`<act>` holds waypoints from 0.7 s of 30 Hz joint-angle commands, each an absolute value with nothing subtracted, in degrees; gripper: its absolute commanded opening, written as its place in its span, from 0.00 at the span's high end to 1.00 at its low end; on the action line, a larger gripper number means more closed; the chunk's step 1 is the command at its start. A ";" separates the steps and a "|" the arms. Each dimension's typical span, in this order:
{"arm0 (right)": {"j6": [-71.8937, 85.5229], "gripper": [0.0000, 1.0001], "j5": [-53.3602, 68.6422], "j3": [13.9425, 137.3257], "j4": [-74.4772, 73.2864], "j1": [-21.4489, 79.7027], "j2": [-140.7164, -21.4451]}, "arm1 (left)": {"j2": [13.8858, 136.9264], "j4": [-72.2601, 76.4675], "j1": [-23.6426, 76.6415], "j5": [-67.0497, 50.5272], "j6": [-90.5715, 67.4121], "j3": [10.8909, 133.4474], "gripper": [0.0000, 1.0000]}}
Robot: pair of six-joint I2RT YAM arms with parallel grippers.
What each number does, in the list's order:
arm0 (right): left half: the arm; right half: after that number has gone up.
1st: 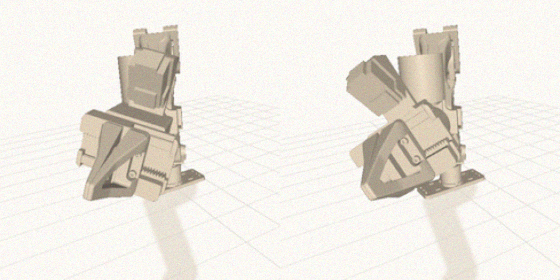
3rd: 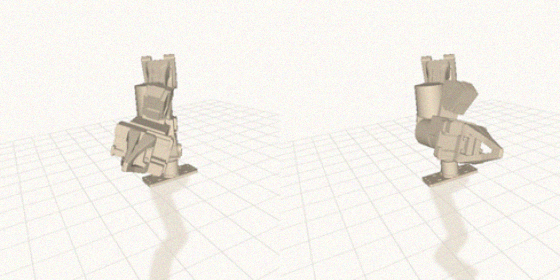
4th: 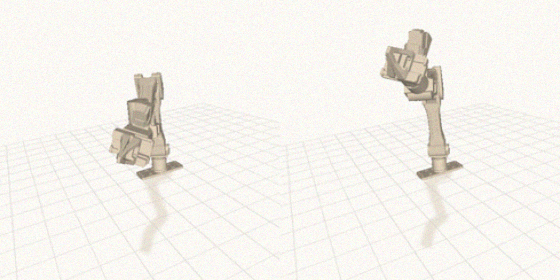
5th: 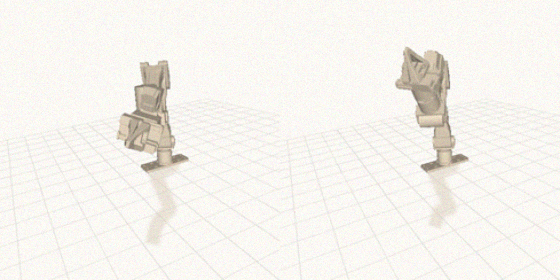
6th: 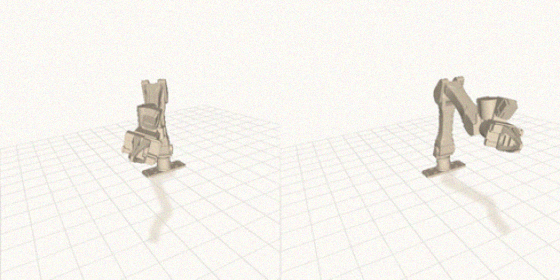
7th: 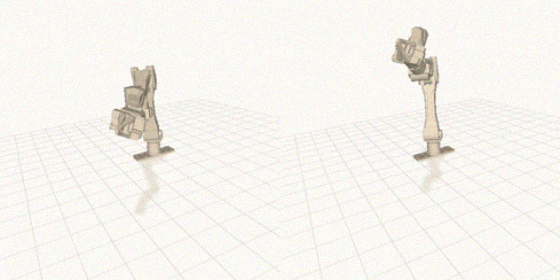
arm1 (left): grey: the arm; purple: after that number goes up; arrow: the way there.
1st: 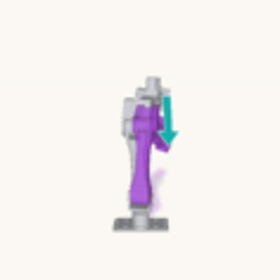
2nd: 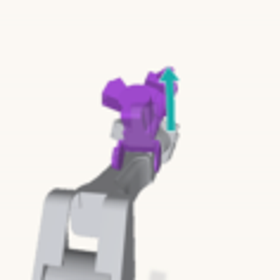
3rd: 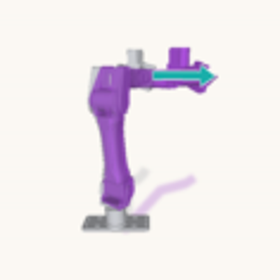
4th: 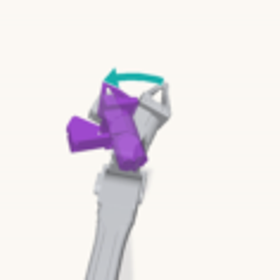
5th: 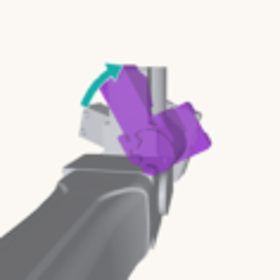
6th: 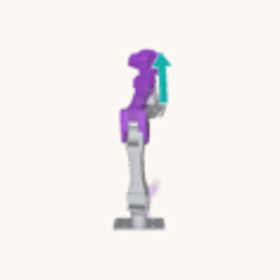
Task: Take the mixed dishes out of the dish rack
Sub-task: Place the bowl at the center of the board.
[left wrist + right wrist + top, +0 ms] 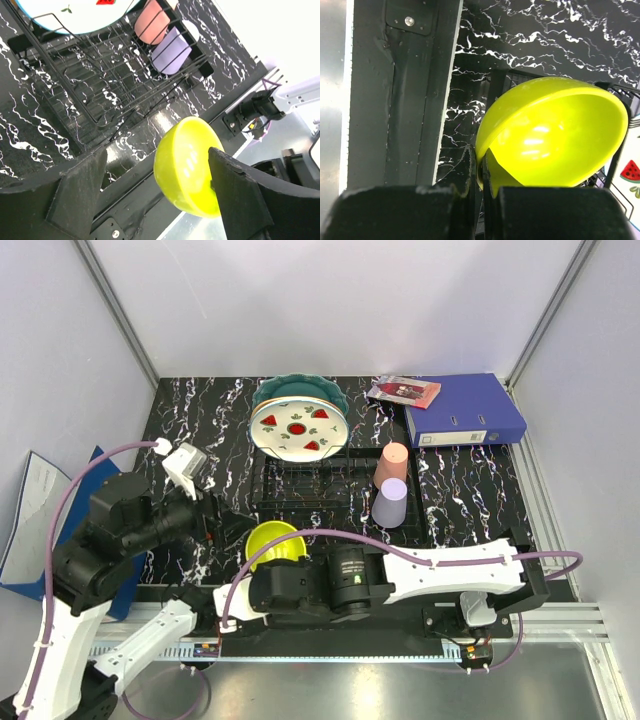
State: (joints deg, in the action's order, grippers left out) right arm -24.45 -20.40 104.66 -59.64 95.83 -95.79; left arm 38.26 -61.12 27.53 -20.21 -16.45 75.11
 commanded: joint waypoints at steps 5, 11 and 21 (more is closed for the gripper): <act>-26.10 1.00 -19.51 107.93 -56.96 93.70 -96.68 | 38.50 -63.37 31.72 -13.20 -15.03 74.10 0.23; -26.45 1.00 -18.37 107.58 -55.99 92.55 -96.68 | 37.18 -64.60 33.40 -11.08 -15.29 70.49 0.28; -26.72 1.00 -17.75 106.17 -53.97 92.20 -96.24 | 38.23 -64.69 34.89 -9.58 -15.38 68.38 0.43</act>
State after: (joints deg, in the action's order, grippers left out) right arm -25.34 -17.72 104.88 -58.15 92.55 -97.41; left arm 37.93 -65.41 34.26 -11.84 -16.12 69.25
